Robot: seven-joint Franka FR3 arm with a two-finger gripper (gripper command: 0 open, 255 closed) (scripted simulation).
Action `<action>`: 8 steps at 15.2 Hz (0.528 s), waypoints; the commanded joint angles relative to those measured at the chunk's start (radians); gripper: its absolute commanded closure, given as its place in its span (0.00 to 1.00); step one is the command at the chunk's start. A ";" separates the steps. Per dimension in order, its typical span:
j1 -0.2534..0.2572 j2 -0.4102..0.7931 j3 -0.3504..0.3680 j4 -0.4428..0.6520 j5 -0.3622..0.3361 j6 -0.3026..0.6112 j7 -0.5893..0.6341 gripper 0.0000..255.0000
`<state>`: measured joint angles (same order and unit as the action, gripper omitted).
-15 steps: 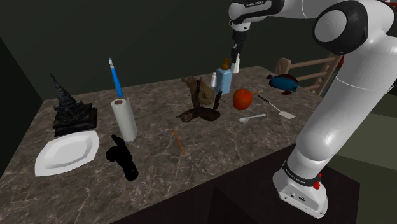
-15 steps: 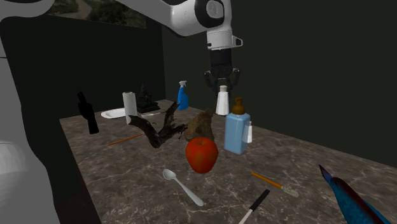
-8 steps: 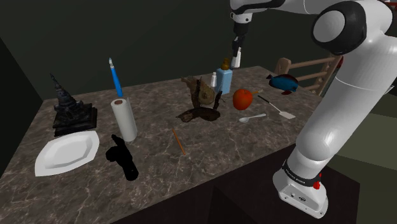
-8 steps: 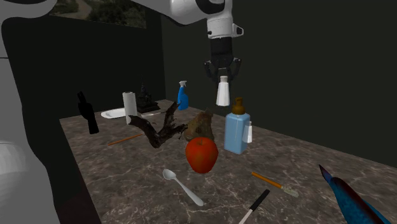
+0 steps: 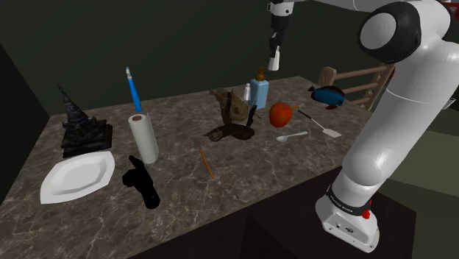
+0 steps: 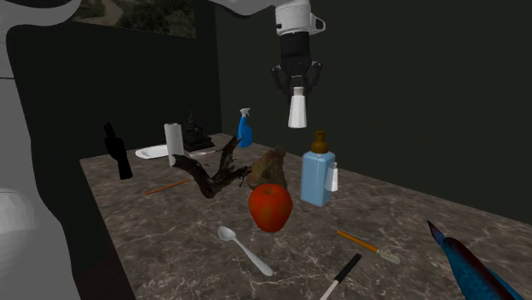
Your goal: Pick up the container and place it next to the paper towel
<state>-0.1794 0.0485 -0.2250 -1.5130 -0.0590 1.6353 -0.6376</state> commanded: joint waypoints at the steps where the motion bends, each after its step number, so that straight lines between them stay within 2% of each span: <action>1: 0.021 -0.023 0.018 -0.023 -0.009 -0.003 0.039 1.00; 8: 0.105 -0.103 0.105 -0.114 -0.032 -0.004 0.211 1.00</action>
<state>-0.0854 -0.0469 -0.1320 -1.6220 -0.0883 1.6360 -0.4516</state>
